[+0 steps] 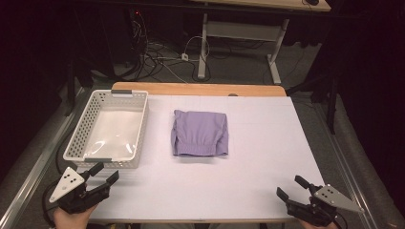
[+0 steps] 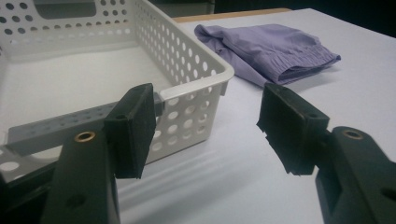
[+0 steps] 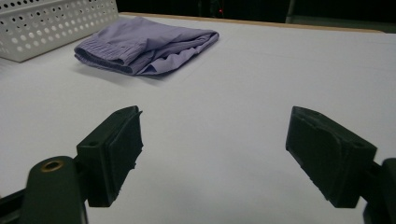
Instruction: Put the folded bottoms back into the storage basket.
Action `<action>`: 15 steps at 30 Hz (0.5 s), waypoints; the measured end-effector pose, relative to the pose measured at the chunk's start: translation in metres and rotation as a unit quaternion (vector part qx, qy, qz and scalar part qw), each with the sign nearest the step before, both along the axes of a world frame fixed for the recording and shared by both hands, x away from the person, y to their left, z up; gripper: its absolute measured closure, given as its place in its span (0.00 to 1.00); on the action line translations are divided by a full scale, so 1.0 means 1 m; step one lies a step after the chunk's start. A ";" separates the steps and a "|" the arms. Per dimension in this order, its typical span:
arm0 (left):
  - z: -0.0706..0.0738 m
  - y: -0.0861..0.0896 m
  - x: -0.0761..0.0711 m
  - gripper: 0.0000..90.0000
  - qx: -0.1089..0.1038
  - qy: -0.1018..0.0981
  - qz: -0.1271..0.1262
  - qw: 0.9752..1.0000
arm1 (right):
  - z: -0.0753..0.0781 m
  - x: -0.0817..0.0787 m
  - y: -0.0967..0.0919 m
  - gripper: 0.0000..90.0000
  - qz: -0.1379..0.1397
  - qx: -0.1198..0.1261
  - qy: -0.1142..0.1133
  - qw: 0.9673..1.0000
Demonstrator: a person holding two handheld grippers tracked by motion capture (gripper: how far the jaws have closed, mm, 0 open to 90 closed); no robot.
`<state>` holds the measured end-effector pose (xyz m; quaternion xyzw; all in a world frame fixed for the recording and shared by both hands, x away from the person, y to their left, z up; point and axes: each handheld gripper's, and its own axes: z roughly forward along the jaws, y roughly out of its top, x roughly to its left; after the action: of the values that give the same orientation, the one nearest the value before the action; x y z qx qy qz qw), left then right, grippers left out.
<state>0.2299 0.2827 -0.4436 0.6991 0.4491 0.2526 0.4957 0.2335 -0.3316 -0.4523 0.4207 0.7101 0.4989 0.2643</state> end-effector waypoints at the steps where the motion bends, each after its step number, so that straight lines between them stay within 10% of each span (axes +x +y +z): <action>1: 0.000 0.000 0.000 0.39 0.000 0.000 0.000 1.000 | 0.000 0.000 0.000 0.22 0.000 0.000 0.000 1.000; 15: 0.010 -0.010 -0.001 0.39 -0.013 -0.017 -0.008 1.000 | -0.001 0.001 0.002 0.22 0.005 0.010 0.005 1.000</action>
<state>0.2289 0.2726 -0.4336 0.6922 0.4378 0.2548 0.5142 0.2341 -0.3296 -0.4532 0.4219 0.7086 0.5055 0.2539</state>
